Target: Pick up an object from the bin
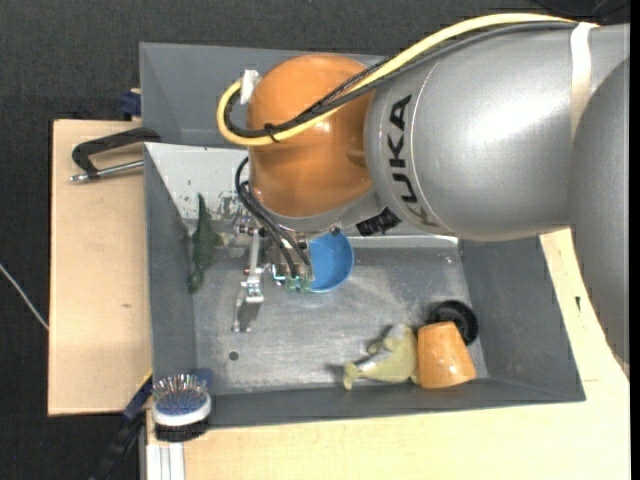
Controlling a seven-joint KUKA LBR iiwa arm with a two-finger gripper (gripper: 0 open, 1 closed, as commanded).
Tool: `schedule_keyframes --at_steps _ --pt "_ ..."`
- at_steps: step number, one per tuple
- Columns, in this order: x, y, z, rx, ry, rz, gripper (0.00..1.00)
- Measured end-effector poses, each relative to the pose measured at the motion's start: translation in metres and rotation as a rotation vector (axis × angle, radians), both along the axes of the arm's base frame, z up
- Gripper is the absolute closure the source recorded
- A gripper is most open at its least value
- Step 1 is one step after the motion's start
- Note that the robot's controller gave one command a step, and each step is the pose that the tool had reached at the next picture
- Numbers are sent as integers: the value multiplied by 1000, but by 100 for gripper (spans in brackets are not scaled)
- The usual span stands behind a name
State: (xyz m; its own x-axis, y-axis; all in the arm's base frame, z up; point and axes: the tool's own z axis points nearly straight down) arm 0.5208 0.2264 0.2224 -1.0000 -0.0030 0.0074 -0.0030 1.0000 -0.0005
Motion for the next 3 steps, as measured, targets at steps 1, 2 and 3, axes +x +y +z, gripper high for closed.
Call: schedule_keyframes --at_steps 1,2,3 --pt "-12 -117 -17 -1 -5 305 0" --pt "46 -146 -150 3 -12 284 0" --pt "47 -145 -143 4 -19 284 100"
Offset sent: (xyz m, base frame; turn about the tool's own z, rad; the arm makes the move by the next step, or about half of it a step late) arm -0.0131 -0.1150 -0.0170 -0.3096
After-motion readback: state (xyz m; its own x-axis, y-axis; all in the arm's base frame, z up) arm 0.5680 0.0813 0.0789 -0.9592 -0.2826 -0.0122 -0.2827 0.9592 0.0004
